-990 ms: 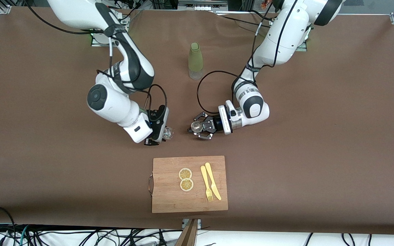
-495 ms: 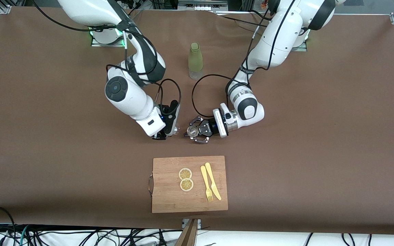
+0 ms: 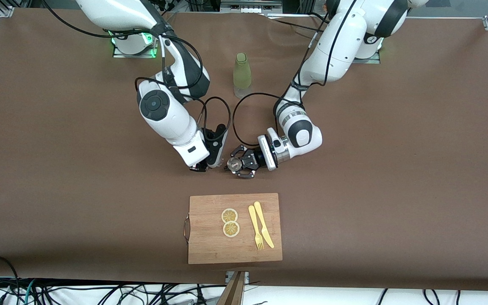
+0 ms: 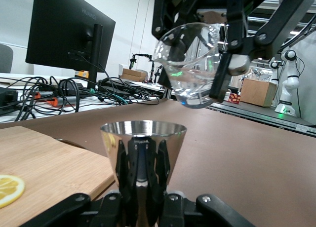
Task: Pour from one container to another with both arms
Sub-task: 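Tilt the beaker with the right gripper, pouring into the jigger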
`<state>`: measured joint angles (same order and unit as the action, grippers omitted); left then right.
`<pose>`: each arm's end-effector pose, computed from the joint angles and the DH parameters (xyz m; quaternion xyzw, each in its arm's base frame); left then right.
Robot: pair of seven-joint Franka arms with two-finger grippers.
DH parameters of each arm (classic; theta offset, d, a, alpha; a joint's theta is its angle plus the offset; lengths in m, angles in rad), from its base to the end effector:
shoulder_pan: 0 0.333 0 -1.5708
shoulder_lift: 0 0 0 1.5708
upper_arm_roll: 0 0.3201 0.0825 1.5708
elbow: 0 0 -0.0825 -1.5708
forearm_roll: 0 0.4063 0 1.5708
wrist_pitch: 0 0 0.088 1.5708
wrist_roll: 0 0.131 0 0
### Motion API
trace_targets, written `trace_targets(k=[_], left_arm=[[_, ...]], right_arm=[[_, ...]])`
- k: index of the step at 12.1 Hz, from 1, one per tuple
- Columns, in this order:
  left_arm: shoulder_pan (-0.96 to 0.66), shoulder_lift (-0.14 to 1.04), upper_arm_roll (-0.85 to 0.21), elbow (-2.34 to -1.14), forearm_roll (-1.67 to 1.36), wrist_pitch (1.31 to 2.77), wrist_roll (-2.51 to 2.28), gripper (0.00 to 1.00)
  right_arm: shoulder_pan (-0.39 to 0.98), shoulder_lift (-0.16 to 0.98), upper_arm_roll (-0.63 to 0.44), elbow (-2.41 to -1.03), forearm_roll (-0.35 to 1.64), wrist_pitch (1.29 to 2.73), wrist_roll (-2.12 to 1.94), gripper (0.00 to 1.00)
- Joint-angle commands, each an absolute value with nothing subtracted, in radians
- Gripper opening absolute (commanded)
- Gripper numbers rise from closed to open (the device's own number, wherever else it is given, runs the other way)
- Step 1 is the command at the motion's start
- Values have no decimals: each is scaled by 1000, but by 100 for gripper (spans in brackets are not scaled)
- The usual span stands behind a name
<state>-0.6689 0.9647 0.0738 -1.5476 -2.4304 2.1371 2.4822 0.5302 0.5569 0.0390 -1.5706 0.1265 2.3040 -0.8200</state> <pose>0.5842 -0.4551 0.0779 0.6487 -0.3521 0.5115 0.4399 0.6207 0.3985 0.3036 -0.7900 -0.6037 -0.0948 0.0490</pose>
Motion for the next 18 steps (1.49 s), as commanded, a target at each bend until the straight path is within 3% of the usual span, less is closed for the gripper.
trace_targets(k=[1, 6, 18], left_arm=[[-706, 983, 100, -1509, -2499, 2174, 2517, 0], [-770, 986, 164, -1502, -2551, 2209, 2517, 0], [-799, 996, 175, -1471, -2591, 2266, 2516, 0]], right_arm=[[546, 535, 38, -1592, 72, 2306, -764, 23], [575, 537, 38, -1592, -12, 2301, -752, 23], [591, 558, 37, -1588, -166, 2299, -739, 23]])
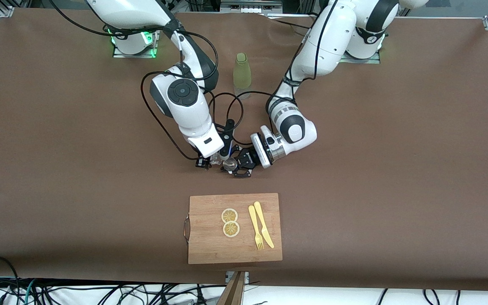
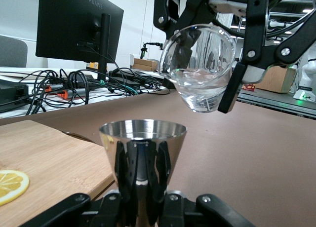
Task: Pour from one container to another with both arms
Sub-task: 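Tilt the beaker with the right gripper, pouring into the jigger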
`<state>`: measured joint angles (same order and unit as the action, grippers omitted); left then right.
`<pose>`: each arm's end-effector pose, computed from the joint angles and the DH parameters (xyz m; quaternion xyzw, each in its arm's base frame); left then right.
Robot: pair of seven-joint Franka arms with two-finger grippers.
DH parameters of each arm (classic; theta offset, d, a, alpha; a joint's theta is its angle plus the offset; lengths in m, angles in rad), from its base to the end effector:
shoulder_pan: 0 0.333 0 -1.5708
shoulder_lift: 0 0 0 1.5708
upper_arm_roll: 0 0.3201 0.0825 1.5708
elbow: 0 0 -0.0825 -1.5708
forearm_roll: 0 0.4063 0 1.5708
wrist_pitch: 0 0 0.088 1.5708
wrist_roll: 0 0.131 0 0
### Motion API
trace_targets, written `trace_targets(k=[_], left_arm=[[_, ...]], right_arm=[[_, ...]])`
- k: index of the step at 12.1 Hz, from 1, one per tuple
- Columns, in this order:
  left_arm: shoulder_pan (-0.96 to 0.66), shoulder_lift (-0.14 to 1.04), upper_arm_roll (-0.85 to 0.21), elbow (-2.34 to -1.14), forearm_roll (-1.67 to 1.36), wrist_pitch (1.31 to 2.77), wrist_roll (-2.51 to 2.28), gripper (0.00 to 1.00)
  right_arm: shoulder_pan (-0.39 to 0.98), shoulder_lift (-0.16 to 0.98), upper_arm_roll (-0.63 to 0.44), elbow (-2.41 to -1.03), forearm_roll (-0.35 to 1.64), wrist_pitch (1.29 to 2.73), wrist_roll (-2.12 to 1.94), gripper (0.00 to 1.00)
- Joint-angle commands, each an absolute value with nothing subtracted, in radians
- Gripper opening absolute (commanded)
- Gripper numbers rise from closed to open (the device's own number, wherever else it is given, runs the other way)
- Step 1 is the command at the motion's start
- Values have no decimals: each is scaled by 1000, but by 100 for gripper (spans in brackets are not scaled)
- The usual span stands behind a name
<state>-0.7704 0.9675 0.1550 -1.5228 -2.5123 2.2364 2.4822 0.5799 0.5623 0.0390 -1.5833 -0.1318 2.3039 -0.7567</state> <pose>0.5814 -0.4676 0.0806 0.6724 -0.3567 0.5110 0.3994 0.6029 0.4188 0.2931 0.7460 0.6599 0.0763 0.0475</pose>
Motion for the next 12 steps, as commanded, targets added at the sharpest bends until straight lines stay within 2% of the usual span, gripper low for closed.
trace_targets(k=[1, 12], left_arm=[[-799, 1000, 179, -1465, -2600, 2267, 2516, 0], [-805, 1003, 181, -1450, -2614, 2279, 2516, 0]], right_arm=[[592, 558, 37, -1586, -173, 2299, -739, 23], [614, 574, 29, -1560, -210, 2299, -736, 23]])
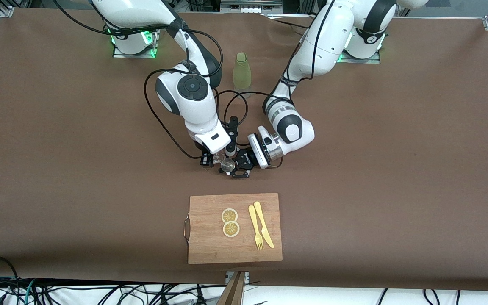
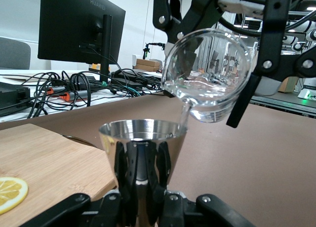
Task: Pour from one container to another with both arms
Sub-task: 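Tip the beaker back upright with the right gripper above the jigger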
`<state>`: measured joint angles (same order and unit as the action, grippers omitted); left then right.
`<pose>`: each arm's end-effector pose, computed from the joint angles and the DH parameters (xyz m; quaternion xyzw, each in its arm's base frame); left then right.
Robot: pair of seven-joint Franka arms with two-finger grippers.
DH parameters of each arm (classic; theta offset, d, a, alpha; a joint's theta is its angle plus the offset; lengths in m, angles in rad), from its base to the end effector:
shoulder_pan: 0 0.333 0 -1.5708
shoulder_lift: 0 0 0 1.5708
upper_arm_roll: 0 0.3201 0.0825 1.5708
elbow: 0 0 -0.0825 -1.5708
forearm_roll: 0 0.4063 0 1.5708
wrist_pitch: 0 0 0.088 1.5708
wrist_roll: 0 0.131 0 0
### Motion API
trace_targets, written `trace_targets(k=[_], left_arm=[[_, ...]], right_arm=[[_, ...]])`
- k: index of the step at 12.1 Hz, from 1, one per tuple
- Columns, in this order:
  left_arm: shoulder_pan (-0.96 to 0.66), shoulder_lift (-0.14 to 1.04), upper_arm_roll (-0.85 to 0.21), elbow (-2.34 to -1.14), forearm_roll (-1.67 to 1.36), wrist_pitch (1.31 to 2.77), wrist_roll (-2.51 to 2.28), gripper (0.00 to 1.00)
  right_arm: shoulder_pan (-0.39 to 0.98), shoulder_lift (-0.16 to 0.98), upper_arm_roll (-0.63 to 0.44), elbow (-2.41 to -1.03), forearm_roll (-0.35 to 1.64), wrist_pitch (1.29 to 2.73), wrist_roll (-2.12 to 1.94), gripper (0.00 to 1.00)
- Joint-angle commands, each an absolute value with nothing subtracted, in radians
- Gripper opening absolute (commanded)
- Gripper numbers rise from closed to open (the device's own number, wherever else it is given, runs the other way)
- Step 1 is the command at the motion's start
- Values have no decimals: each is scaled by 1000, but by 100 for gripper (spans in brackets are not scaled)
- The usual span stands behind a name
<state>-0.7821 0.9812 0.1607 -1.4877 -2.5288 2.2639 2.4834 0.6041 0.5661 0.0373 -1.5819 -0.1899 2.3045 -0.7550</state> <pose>0.5853 -0.4754 0.0836 0.6735 -0.3556 0.5153 0.3929 0.5949 0.4309 0.2913 0.7261 0.6800 0.0745 0.0698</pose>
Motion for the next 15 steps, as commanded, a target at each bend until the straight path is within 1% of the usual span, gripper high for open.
trace_targets(k=[1, 15], left_arm=[[-805, 1005, 181, -1450, -2614, 2279, 2516, 0], [-805, 1009, 183, -1443, -2614, 2281, 2516, 0]], right_arm=[[614, 574, 28, -1559, -212, 2299, -736, 23], [620, 595, 26, -1536, -219, 2307, -712, 23]])
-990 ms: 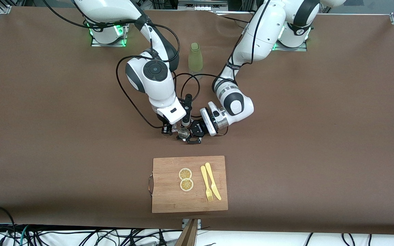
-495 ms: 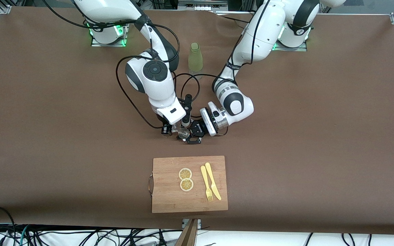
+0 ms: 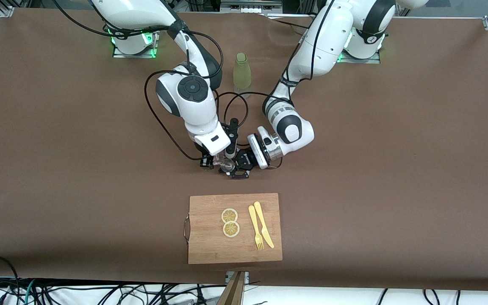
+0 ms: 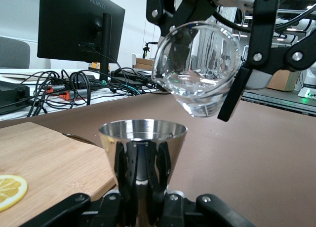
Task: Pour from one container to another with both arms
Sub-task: 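Tip the beaker back upright with the right gripper above the jigger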
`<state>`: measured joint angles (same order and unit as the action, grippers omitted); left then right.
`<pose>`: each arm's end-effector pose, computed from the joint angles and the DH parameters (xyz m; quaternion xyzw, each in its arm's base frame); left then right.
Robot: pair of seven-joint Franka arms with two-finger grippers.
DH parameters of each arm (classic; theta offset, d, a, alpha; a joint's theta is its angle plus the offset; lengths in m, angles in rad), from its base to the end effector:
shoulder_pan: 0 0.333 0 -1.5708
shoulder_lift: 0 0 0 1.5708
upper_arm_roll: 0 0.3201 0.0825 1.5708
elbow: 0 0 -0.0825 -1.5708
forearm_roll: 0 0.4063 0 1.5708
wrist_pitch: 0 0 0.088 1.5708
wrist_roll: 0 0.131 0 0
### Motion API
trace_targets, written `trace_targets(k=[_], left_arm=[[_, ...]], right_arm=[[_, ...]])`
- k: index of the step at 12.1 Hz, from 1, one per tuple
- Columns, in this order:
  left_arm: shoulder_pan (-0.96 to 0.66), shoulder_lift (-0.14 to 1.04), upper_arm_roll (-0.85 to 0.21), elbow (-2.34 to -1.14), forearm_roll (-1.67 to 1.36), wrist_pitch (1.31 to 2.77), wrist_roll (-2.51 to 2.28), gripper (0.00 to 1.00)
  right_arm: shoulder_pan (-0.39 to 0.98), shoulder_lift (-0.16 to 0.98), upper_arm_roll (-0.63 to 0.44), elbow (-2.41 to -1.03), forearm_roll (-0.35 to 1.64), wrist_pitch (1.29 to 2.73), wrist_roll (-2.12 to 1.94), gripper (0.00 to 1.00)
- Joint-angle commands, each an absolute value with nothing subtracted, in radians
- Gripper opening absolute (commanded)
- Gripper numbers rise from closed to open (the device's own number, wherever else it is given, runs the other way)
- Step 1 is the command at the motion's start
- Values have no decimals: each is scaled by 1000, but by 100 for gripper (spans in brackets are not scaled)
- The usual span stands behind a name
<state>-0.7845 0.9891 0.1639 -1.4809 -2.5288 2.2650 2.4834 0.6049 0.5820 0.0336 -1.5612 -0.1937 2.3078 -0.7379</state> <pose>0.5857 -0.4756 0.0808 0.6739 -0.3572 0.5147 0.3916 0.6003 0.4324 0.2902 0.7316 0.6733 0.0788 0.0718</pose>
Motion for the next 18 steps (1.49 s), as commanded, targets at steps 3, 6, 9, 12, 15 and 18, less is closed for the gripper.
trace_targets(k=[3, 6, 9, 12, 15, 18], left_arm=[[-804, 1009, 183, -1443, -2614, 2281, 2516, 0], [-795, 1002, 181, -1445, -2612, 2279, 2516, 0], [-787, 996, 181, -1447, -2612, 2281, 2508, 0], [-785, 994, 181, -1447, -2614, 2281, 2508, 0], [-784, 994, 181, -1447, -2614, 2281, 2507, 0], [-776, 991, 181, -1448, -2614, 2281, 2505, 0]], right_arm=[[630, 598, 12, -1529, -233, 2307, -710, 23], [637, 612, 3, -1510, -238, 2307, -710, 23], [638, 617, 2, -1505, -244, 2309, -695, 23], [626, 617, -2, -1505, -232, 2322, -698, 23], [586, 615, -2, -1502, -114, 2324, -719, 25], [558, 597, 0, -1503, 53, 2316, -759, 25]])
